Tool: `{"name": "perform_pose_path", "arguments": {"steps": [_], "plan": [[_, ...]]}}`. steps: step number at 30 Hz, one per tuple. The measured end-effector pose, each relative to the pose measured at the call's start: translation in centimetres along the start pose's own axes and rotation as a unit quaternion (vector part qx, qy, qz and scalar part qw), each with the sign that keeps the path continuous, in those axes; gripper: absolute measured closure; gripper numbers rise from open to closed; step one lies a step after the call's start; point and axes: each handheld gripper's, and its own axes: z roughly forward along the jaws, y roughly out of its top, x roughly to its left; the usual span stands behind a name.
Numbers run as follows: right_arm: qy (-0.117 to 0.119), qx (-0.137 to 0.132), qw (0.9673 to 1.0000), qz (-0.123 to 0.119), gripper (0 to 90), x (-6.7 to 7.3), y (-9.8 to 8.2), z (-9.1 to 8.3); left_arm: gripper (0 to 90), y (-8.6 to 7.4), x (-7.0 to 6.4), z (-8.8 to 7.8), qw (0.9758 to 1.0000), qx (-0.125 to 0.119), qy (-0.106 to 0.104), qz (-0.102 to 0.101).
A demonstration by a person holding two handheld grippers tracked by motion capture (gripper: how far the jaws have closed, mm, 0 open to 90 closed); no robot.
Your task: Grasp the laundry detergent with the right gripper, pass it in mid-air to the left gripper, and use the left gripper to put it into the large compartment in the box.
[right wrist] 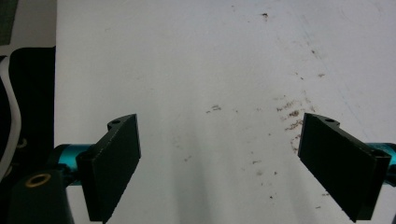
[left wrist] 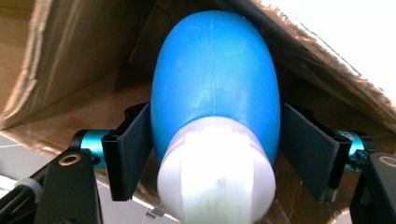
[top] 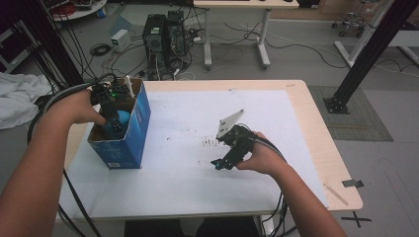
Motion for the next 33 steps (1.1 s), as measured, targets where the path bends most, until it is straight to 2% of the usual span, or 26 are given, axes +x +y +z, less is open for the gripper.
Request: {"name": "perform_pose_path", "arguments": {"steps": [9, 25, 33], "plan": [[-0.002, -0.002, 1.0000, 0.003, 12.2, -0.2, -0.1, -0.5, 25.2, -0.2, -0.1, -1.1, 1.0000, -0.006, 0.001, 0.002], [-0.013, 0.008, 0.9999, 0.005, 12.3, -0.9, 0.6, -2.3, 21.0, -1.4, -0.8, -5.2, 0.9997, -0.023, 0.012, 0.005], [-0.015, 0.020, 0.9997, 0.004, 12.3, -1.2, 1.2, -3.2, 19.3, -1.2, -1.7, -6.7, 0.9994, -0.026, 0.016, 0.017]]}}
